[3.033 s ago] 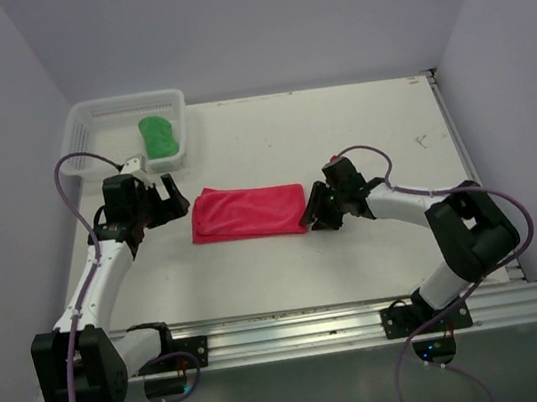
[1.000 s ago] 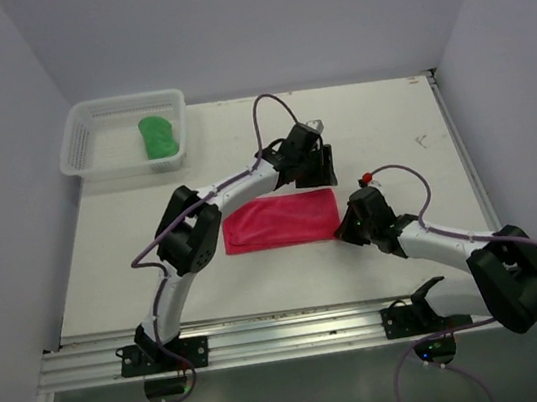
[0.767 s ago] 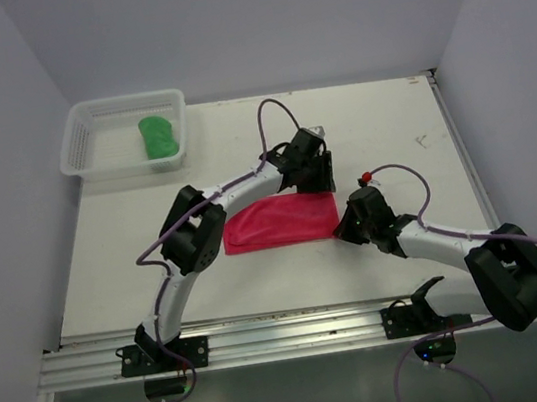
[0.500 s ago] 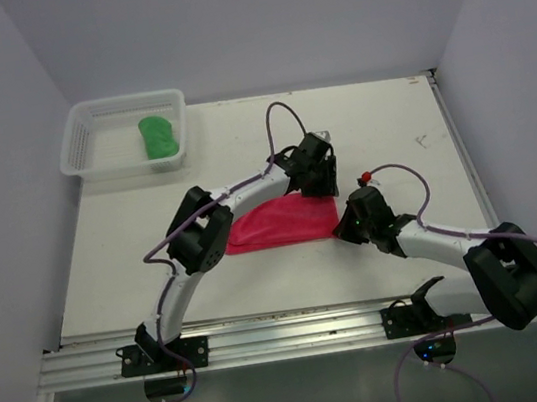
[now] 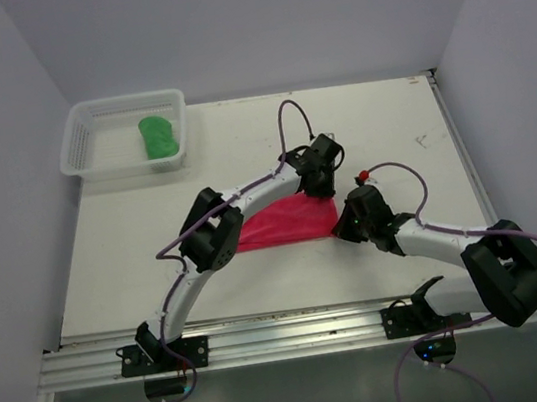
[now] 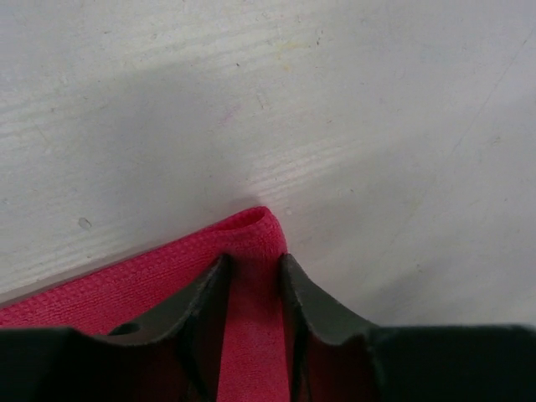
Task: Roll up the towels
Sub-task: Roll the towel
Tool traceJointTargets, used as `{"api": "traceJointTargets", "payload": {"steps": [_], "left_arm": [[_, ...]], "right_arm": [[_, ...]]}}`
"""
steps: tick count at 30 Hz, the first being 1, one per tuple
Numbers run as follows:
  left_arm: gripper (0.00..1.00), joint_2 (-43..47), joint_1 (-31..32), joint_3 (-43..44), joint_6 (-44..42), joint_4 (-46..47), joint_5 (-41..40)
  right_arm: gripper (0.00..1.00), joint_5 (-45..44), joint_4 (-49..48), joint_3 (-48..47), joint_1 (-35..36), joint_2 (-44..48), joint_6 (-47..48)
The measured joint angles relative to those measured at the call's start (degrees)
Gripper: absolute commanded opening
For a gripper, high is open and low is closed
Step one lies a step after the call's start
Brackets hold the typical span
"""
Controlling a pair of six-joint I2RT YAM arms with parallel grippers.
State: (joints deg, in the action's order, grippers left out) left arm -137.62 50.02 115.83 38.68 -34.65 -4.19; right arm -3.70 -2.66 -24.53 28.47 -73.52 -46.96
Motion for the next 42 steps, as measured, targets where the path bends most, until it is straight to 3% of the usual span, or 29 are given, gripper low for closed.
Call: {"api": "traceJointTargets", "payload": {"steps": [3,14,21,31,42], "left_arm": [[0.23,-0.4,0.4,0.5,-0.6,-0.9,-2.1],[0.21,-0.2,-0.1,0.1,0.0,-0.3,-2.1],[0.17,3.9,-1.8,-8.0,2.8,7.1,1.4],[0.08,12.3,-5.0,-22.6,6.3,19.6,7.8],[0.08,16.5,-7.4,-28.4,7.3,30.7,14.2]], "right_arm": [[0.0,-0.2,0.5,-0.4,0.0,0.0,0.9],[0.0,-1.3,6.0,-3.8,0.0,-0.1,8.2],[0.0,-2.8,10.1,-6.9,2.4,-0.7,12.4],[0.0,-13.6,16.5,-12.2,11.8,-1.2,14.5],[0.0,-21.6,22.8,-17.0,13.3,-2.1,16.0]]}}
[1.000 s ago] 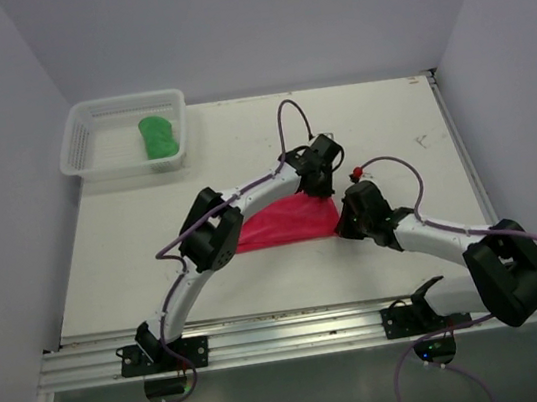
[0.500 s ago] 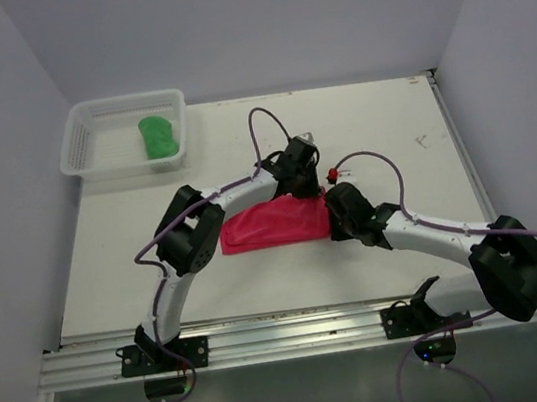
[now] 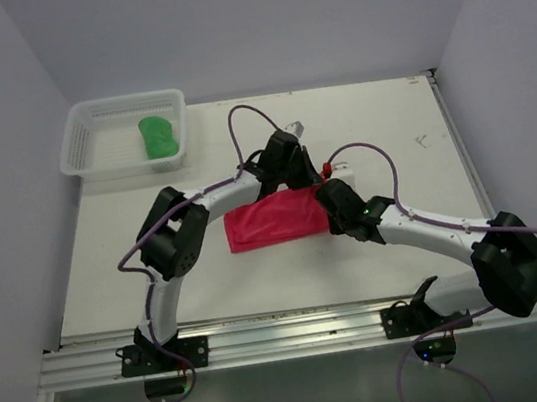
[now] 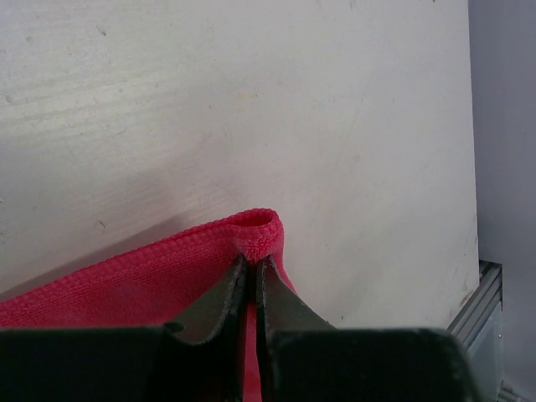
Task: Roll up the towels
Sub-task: Roll the towel
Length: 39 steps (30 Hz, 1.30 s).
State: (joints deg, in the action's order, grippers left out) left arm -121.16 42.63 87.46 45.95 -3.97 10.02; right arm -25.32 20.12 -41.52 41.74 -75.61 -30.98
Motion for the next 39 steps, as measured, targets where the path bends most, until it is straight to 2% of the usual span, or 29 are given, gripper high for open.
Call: {"api": "traceJointTargets", "payload": {"steps": [27,39], "left_arm": [[0.08,0.6,-3.8,-7.6,-0.3,6.3,4.2],[0.08,1.7,-4.8,-7.6,-0.6,6.8,5.4]], "right_arm": [[0.0,2.9,0.1,-5.2,2.5,-7.3,3.5],[0.0,-3.8,2.8,-8.2,5.2,-9.1,6.0]]}}
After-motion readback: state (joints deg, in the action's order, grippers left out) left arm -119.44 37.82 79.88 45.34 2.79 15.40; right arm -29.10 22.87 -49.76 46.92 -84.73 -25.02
